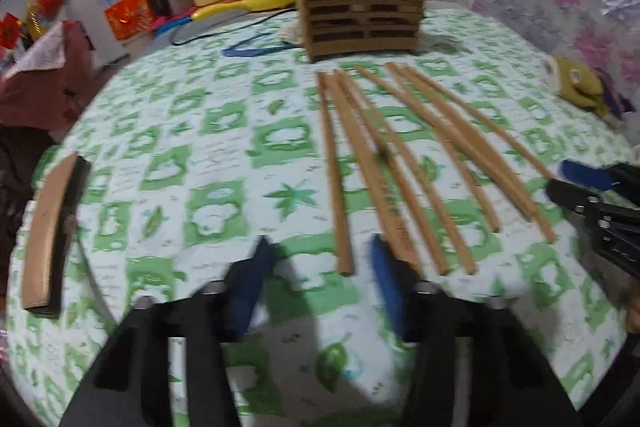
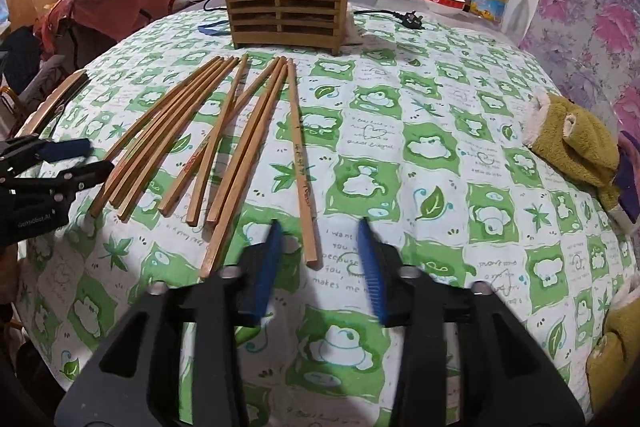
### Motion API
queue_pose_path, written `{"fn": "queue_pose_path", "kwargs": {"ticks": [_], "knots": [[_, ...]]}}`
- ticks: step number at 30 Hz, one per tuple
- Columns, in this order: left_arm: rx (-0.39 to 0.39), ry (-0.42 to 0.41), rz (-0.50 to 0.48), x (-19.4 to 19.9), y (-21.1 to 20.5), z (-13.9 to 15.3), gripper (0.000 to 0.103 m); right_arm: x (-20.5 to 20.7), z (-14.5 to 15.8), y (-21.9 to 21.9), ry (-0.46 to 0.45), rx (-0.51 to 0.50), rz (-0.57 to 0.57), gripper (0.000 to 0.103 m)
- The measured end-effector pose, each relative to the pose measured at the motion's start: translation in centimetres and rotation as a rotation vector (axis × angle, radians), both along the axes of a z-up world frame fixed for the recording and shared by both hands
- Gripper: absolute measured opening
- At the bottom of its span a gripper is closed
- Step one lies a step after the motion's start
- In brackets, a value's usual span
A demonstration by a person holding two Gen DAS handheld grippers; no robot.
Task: Organize utensils
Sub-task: 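Lower the right tool onto a wooden chopstick and close it while the left tool grasps another, then lift the held chopsticks with both tools and carry them over the wooden caddy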
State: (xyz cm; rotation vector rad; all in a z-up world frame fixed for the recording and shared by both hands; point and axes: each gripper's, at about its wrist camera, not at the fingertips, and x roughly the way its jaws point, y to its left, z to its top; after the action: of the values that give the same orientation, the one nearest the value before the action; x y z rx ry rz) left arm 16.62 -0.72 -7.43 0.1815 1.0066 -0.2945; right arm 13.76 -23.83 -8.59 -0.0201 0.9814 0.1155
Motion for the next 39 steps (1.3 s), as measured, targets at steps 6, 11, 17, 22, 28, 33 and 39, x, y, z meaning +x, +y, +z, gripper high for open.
{"fn": "queue_pose_path", "kwargs": {"ticks": [6,11,17,22,28,33,39], "knots": [[-0.020,-0.004,-0.011,-0.1,0.1,-0.1,0.007,-0.2,0.0,0.5,-0.006,0.013,0.037,0.006],[-0.061,-0.003,0.006,-0.2,0.7,0.3,0.006,-0.5,0.3,0.2,-0.027,0.026,0.027,0.006],[-0.098,-0.032,0.037,-0.2,1.5,2.5,0.006,-0.9,1.2,-0.3,-0.075,0.052,0.016,0.006],[-0.108,-0.115,0.041,0.5,1.4,6.6,0.006,-0.7,4.0,-1.6,-0.144,0.095,-0.010,0.006],[-0.124,-0.204,0.043,2.5,0.6,11.2,0.006,0.3,9.2,-2.6,-0.267,0.107,-0.017,0.006],[-0.145,-0.248,0.026,4.3,-0.4,14.6,0.006,2.5,12.0,-3.4,-0.293,0.138,-0.020,0.006],[-0.158,-0.261,-0.006,6.2,-1.8,17.1,0.006,4.8,13.6,-3.7,-0.289,0.168,-0.013,0.006]]}}
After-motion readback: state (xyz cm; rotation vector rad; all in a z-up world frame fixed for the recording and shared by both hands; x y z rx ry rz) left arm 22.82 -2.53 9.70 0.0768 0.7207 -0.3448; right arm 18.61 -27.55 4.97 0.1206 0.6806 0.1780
